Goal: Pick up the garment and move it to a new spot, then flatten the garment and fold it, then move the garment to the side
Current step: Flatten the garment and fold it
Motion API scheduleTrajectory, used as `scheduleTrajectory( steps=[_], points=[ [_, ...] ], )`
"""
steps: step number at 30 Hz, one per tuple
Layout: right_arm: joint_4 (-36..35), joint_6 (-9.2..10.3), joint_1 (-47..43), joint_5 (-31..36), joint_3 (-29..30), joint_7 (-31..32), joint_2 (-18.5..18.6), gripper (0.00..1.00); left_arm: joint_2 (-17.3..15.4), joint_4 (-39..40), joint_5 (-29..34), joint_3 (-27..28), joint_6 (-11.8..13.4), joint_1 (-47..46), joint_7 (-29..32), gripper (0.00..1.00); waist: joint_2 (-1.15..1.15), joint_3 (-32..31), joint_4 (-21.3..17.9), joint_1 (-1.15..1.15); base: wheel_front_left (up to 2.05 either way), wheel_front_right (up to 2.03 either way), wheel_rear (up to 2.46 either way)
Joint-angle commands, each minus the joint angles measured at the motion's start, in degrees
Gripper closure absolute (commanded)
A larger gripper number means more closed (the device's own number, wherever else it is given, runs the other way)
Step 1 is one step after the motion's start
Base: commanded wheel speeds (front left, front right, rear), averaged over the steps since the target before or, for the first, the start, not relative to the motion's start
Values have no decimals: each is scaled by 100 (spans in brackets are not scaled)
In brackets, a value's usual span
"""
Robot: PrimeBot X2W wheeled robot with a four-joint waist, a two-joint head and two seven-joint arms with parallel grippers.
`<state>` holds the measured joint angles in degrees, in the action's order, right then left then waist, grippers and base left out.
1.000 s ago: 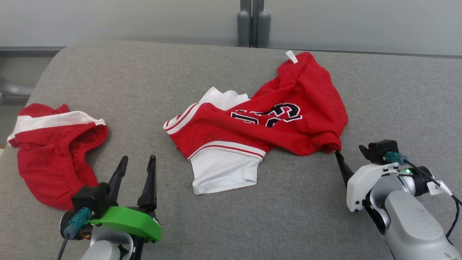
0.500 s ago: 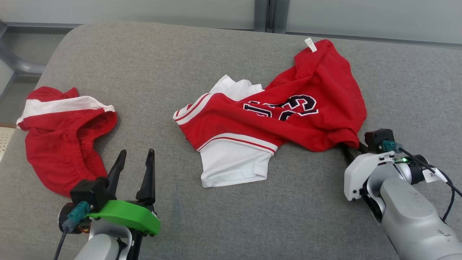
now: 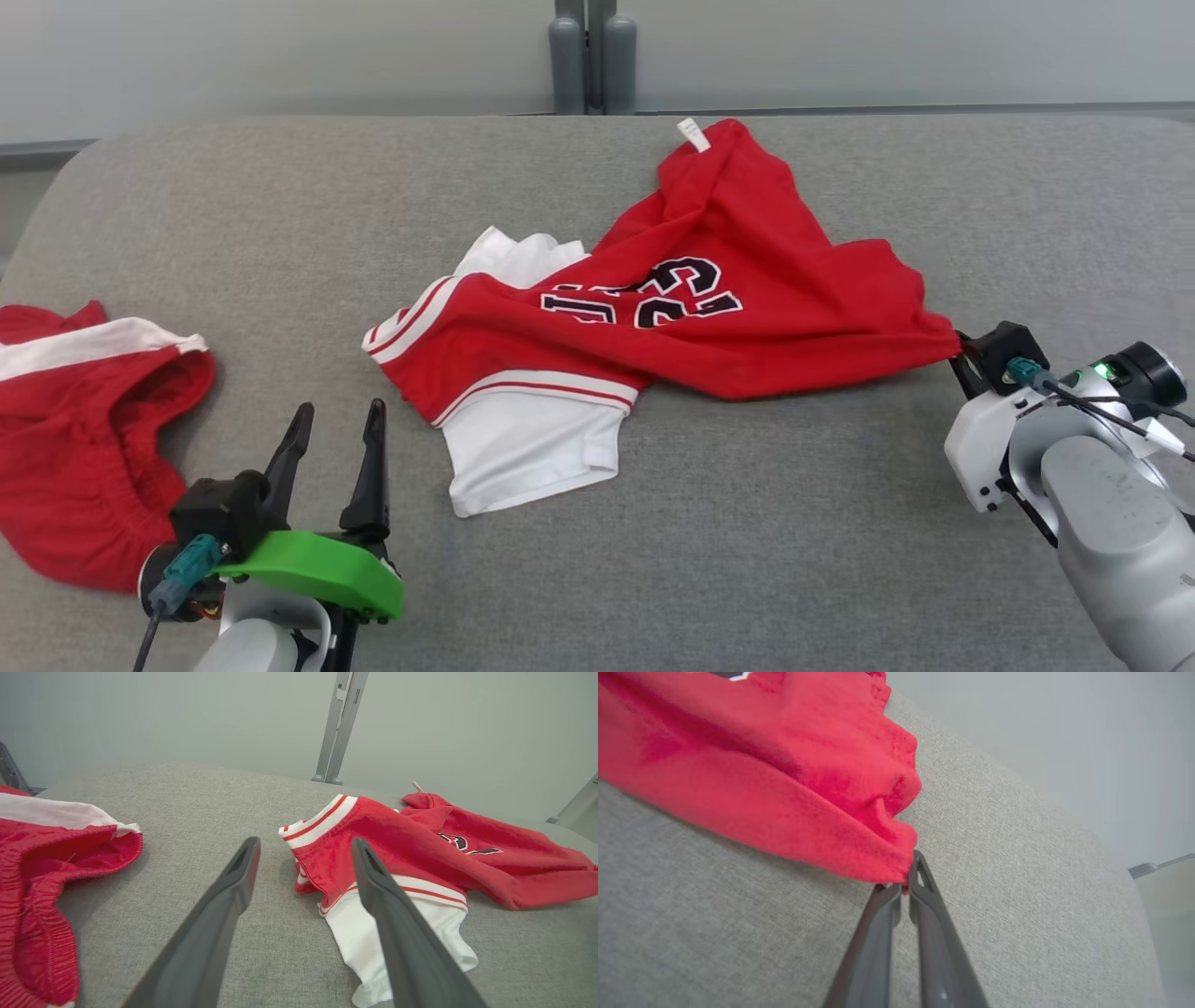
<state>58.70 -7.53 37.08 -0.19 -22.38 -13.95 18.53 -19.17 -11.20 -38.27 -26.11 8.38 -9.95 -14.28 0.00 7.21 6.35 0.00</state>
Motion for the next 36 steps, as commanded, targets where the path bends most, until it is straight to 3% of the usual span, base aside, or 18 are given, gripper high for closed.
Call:
scheduleTrajectory(
  steps=[1,8,9,10,11,12,19,25,30,36],
  points=[
    [-59,8,-28,119,8,10,46,100,-47,24,0,20,18,81,-37,0,0,-104,-347,0,0,0,0],
    [-188,8,-340,398,378,81,161,100,-54,87,-25,37,81,87,-1,0,0,-62,-594,0,0,0,0],
    [-181,8,-385,424,450,86,160,86,-57,93,-34,47,79,89,12,0,0,-53,-615,0,0,0,0],
    [-168,8,-425,432,507,94,142,61,-58,99,-49,55,78,88,22,0,0,-46,-629,0,0,0,0],
    [-139,8,-475,430,576,113,111,4,-62,102,-64,58,76,80,31,0,0,-40,-641,0,0,0,0],
    [-116,8,-522,428,624,119,81,0,-71,102,-74,56,69,71,39,0,0,-39,-648,0,0,0,0],
    [-227,8,-713,302,1160,75,161,0,-90,115,-87,61,36,98,5,0,0,-159,-632,0,0,0,0],
    [-953,8,-1003,185,1957,-26,147,0,-124,158,-132,130,128,230,-4,0,0,-342,-592,0,0,0,0],
    [-2175,8,-1474,-90,2541,-95,-398,0,-144,224,-207,140,188,364,50,0,0,-422,-552,0,0,0,0],
    [-3384,8,-2176,-254,2822,-122,-1019,0,-185,238,-229,48,178,422,205,0,0,-414,-508,0,0,0,0]
  ],
)
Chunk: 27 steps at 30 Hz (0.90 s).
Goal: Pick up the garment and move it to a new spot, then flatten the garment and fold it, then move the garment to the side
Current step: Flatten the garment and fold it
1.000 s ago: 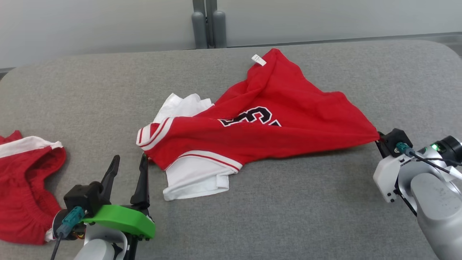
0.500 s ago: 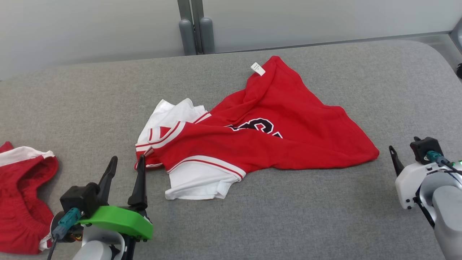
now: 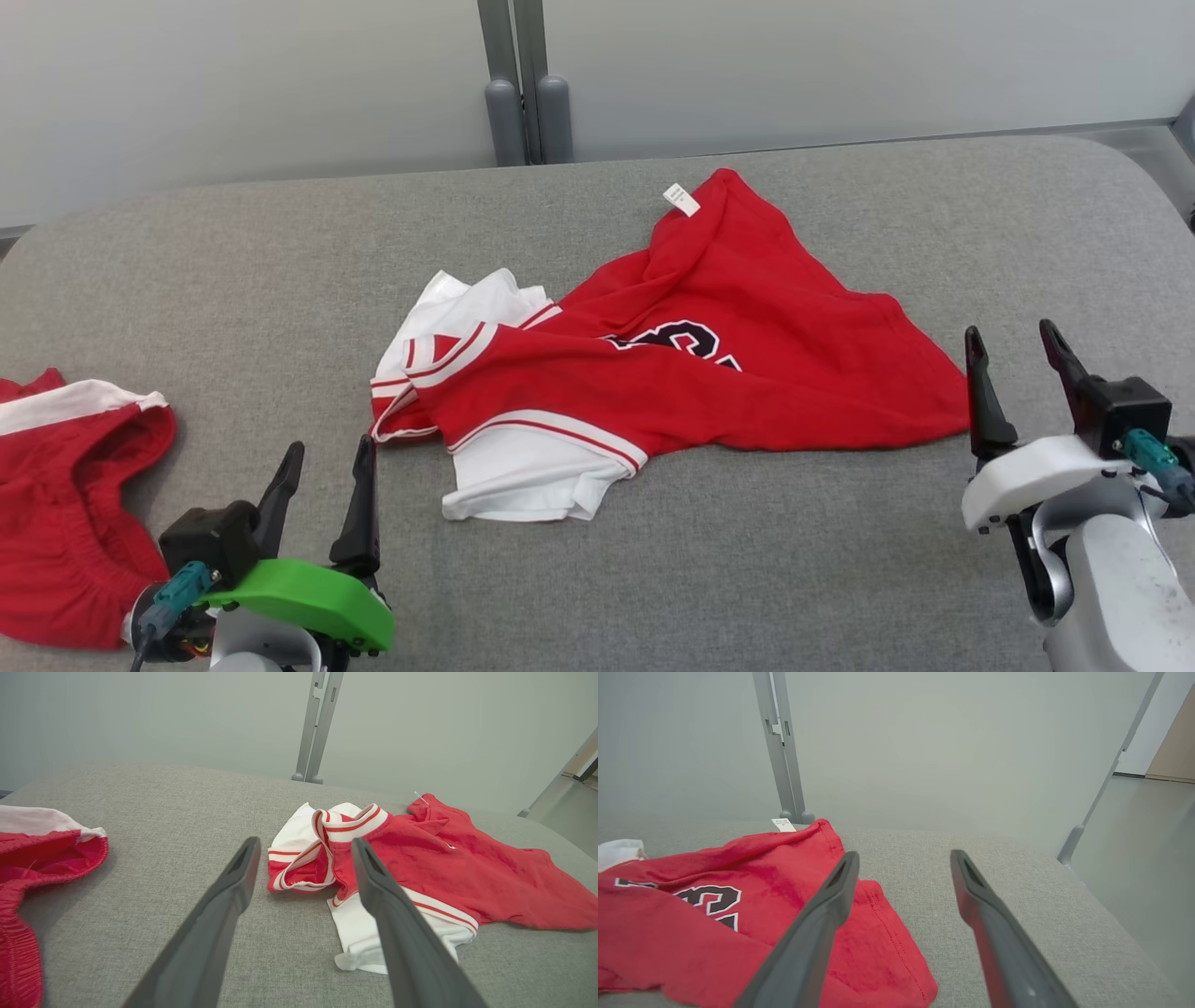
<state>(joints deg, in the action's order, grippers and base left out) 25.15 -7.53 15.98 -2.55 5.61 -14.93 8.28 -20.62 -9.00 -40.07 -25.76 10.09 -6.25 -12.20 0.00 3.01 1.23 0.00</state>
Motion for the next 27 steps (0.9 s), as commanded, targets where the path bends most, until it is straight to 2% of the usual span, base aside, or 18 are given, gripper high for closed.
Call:
scheduleTrajectory(
  steps=[1,6,17,26,27],
  points=[
    [-137,7,-159,12,30,-22,-36,0,-42,24,-49,9,12,48,4,0,0,11,7,0,0,0,0],
    [-510,7,-405,39,11,-13,-172,0,-78,40,-57,-22,-11,2,59,0,0,47,-22,0,0,0,0],
    [-811,7,-333,-97,-138,145,-152,0,-94,-555,-355,-751,-622,-183,1416,0,0,320,-276,0,0,0,0],
    [-773,7,-279,-135,-162,172,-174,0,78,-1231,-450,-792,-905,-594,1397,0,0,484,-467,0,0,0,0],
    [-767,7,-273,-136,-156,169,-175,0,96,-1294,-463,-775,-916,-631,1365,24,0,493,-474,0,0,0,0]
  ],
)
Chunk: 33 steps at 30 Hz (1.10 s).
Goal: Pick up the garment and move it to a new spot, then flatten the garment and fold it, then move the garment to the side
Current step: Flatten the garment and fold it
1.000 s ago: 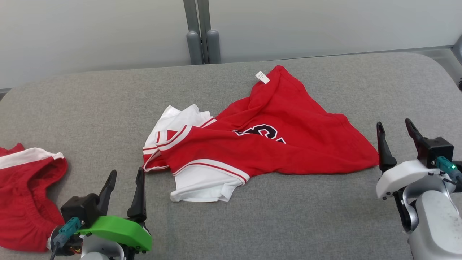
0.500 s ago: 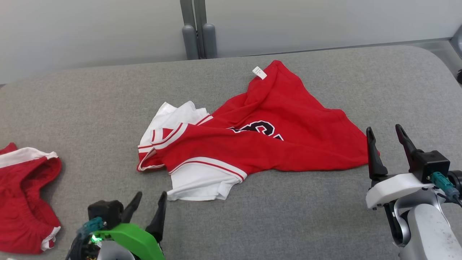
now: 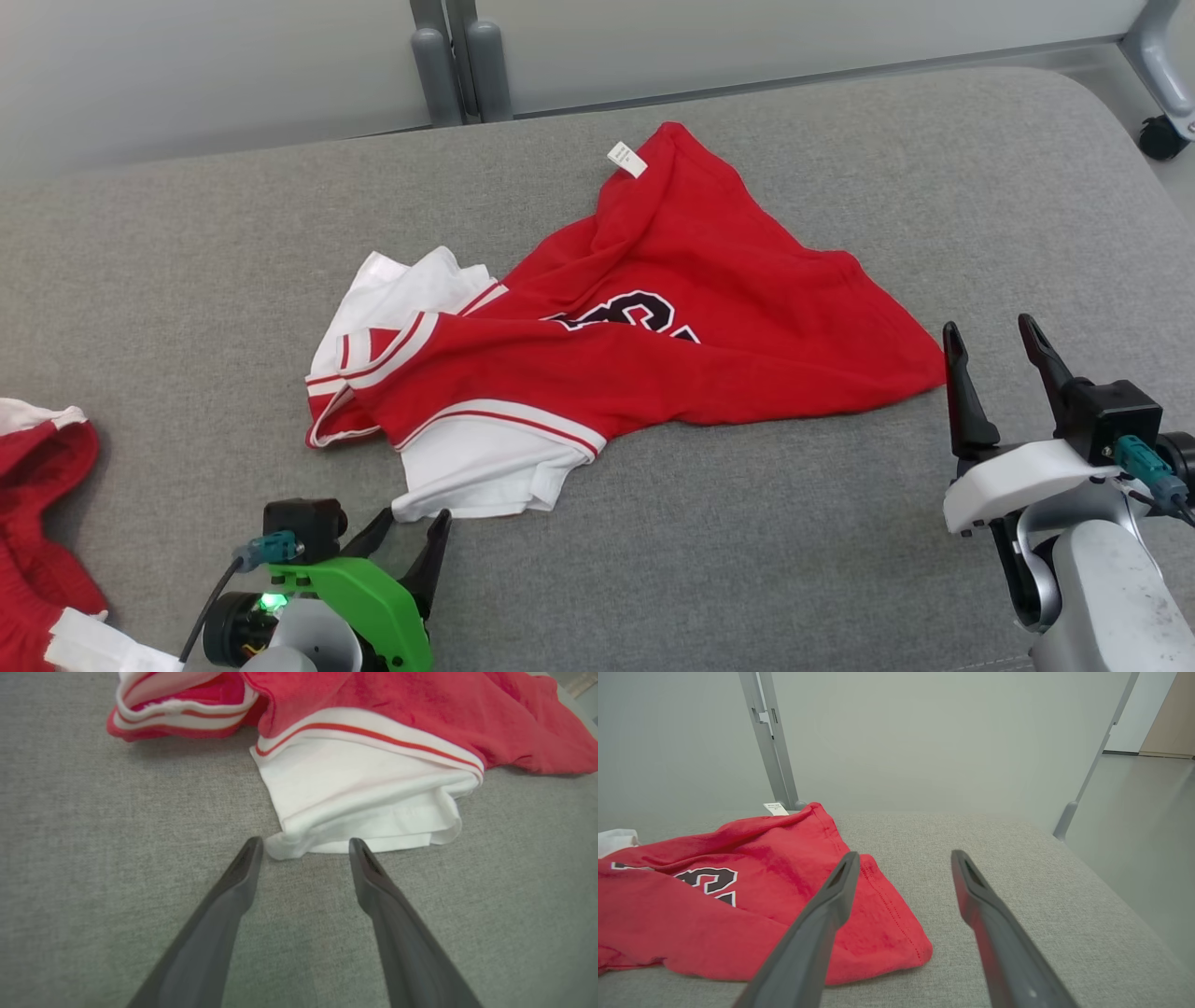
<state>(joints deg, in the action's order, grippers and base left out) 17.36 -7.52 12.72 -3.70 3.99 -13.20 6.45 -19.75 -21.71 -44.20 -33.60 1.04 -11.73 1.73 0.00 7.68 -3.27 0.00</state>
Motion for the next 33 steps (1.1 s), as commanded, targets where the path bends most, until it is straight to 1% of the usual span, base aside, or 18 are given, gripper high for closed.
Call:
scheduleTrajectory(
  steps=[1,2,3,5,11,14,19,24,27,31,33],
  points=[
    [16,6,57,-25,9,-8,6,0,12,-61,-51,12,-29,-106,-50,47,0,35,-26,0,0,0,0],
    [22,6,55,-25,22,-14,5,0,24,-100,-51,18,-53,-132,-89,60,0,44,-24,0,0,0,0],
    [28,6,46,-22,31,-19,0,0,45,-128,-66,33,-56,-146,-130,68,0,49,-17,0,0,0,0],
    [62,6,31,-22,33,-27,-13,0,68,-189,-39,40,-95,-181,-222,100,0,49,11,0,0,0,0],
    [155,6,-28,-40,22,-31,-28,0,108,-266,-84,-57,-185,-180,-135,100,0,-54,169,0,0,0,0],
    [191,6,-78,-51,36,35,13,0,-2,-63,-98,-95,-194,-62,10,100,0,-132,282,0,0,0,0],
    [256,6,-183,-108,66,149,55,0,-266,474,-212,-161,-82,193,489,100,0,-255,477,0,0,0,0],
    [291,6,-205,-161,48,257,43,0,-663,1118,-466,-150,189,574,1171,100,0,-335,600,0,0,0,0],
    [308,6,-237,-193,35,309,49,0,-902,1425,-628,-44,363,800,1458,100,0,-364,652,0,0,0,0],
    [320,7,-260,-224,3,378,59,0,-1133,1598,-855,5,550,1100,1816,100,0,-393,682,0,0,0,0],
    [318,6,-259,-224,-22,397,70,0,-1234,1627,-859,40,638,1166,1886,100,0,-396,672,0,0,0,0]
  ],
)
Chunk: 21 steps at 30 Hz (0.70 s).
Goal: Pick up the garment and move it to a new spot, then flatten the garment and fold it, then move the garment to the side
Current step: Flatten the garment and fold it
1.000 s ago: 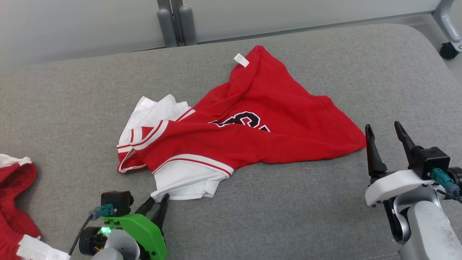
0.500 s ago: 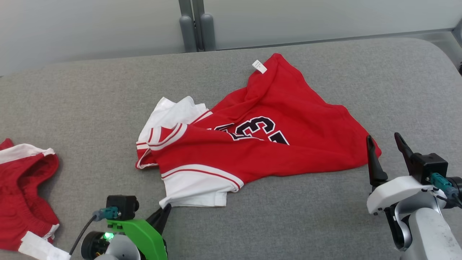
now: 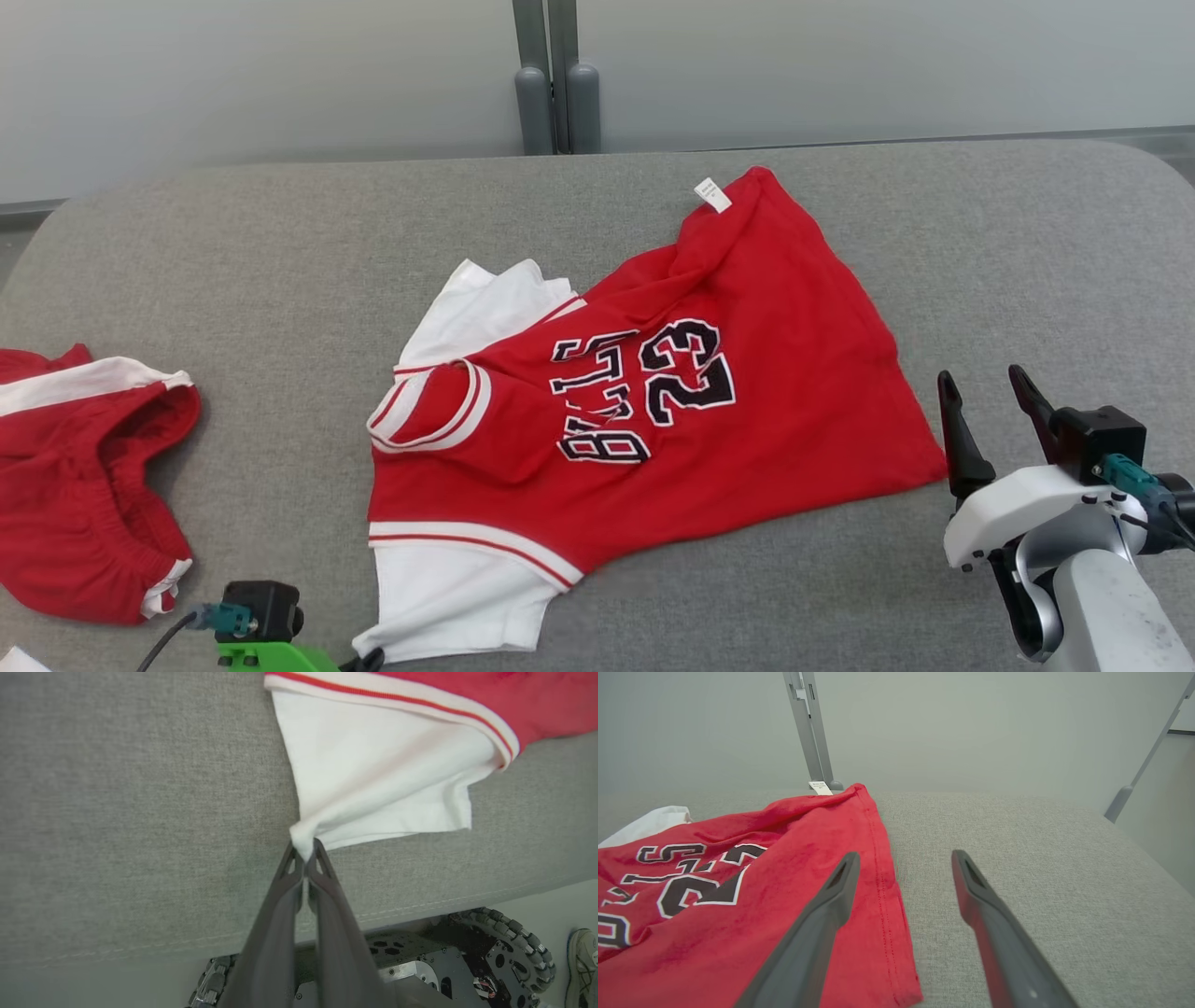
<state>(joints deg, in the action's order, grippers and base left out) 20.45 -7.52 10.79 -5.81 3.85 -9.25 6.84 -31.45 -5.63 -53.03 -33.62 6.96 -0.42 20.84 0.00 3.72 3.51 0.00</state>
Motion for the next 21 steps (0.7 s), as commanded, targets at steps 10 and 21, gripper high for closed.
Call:
scheduleTrajectory(
  steps=[10,21],
  points=[
    [-39,6,-116,-53,23,74,64,0,-173,190,121,156,184,156,-247,0,0,-60,-53,0,0,0,0],
    [-209,6,97,-95,-77,22,-6,0,-405,437,448,588,152,-679,-738,0,0,239,-323,0,0,0,0]
  ],
)
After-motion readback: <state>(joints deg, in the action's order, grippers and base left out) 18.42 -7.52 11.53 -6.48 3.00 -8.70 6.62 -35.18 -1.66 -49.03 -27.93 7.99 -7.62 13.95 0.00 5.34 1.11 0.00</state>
